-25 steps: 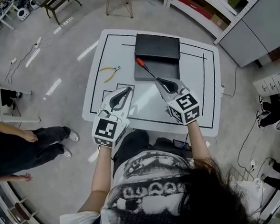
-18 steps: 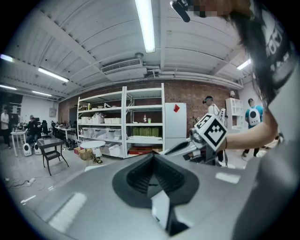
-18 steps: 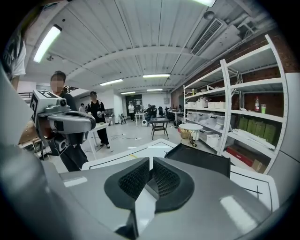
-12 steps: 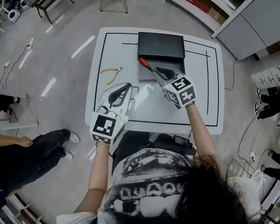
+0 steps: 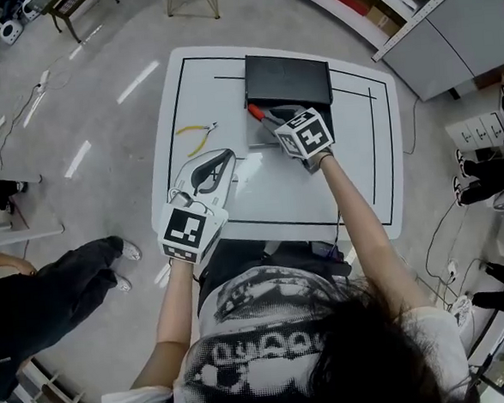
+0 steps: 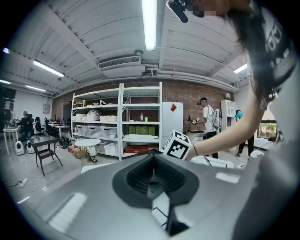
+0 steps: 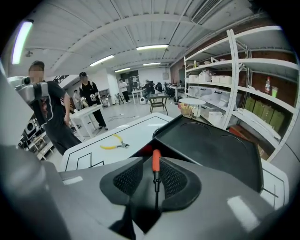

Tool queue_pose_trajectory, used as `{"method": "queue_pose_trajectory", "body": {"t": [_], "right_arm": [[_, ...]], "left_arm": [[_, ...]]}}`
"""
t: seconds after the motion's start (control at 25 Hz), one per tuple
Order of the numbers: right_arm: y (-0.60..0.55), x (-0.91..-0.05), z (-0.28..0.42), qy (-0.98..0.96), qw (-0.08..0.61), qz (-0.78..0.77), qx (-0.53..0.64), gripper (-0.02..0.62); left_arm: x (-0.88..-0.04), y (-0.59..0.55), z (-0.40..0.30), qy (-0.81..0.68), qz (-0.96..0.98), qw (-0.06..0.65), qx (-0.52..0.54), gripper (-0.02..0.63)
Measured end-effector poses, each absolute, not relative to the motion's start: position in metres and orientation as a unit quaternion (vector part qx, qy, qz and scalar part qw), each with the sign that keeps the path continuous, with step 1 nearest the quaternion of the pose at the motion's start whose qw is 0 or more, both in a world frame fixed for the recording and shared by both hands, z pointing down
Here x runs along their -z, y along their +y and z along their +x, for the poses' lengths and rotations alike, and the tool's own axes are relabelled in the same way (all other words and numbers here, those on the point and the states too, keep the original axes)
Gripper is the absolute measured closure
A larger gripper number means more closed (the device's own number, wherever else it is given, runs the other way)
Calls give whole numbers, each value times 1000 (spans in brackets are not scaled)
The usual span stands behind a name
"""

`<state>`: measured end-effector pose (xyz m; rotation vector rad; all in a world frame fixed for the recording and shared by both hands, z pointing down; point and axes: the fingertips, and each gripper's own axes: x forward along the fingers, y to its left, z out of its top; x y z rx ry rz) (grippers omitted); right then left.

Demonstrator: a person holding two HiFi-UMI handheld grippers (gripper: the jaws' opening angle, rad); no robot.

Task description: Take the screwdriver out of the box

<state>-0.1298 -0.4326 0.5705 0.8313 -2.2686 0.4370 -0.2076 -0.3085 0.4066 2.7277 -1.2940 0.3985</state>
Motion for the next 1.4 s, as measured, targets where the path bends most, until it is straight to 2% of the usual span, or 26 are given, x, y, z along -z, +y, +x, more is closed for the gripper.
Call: {"method": "queue_pose_trajectory", "body": {"t": [0.28, 0.76, 0.92, 1.4], "right_arm": [[-449, -611, -133, -845, 397, 306, -187, 477], [-458, -638, -140, -804, 472, 308, -188, 480], [-460, -638, -140, -807, 473, 304, -178, 503], [-452, -619, -120, -828, 466, 275, -146, 503]], "left_arm": [[-412, -316, -212, -417, 898, 52, -133, 606], [-429, -322, -240, -433, 887, 73, -140, 606], [-430, -323, -241, -439, 885, 75, -138, 606], [-435, -334, -213, -422, 890, 72, -157, 606]]}}
